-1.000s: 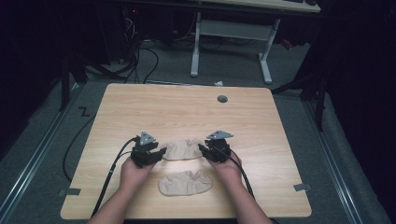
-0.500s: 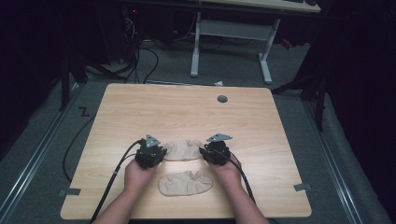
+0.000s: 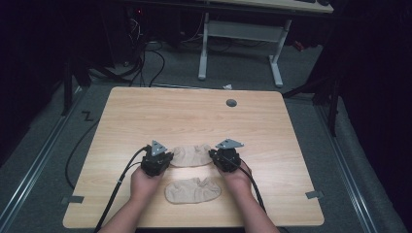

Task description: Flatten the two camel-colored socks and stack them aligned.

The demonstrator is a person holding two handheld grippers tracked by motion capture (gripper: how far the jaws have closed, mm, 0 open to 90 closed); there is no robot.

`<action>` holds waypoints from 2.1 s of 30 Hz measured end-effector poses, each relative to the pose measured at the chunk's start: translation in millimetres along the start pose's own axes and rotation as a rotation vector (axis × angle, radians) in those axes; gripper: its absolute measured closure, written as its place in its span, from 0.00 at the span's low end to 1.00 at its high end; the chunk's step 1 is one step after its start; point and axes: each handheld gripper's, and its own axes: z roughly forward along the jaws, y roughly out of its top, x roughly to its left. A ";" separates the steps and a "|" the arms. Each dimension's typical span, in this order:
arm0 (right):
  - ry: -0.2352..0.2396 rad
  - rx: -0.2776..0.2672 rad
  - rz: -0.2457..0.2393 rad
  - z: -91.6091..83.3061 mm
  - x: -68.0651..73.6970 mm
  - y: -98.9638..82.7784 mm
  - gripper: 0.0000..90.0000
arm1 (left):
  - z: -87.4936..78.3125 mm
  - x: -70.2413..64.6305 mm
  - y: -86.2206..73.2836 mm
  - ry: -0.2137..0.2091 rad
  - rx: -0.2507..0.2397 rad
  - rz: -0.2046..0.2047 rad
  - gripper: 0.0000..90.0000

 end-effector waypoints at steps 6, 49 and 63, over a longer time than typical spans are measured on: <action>-0.010 -0.028 -0.026 -7.7 4.1 1.6 0.94 | -4.0 -2.9 2.3 -0.002 -0.014 0.012 0.96; 0.050 -0.090 -0.140 -89.3 47.0 -37.8 0.94 | -83.8 -39.5 -33.2 -0.147 0.043 0.121 0.96; 0.074 -0.013 -0.155 -92.1 52.5 -62.4 0.94 | -87.3 -51.9 -48.2 -0.140 0.073 0.168 0.96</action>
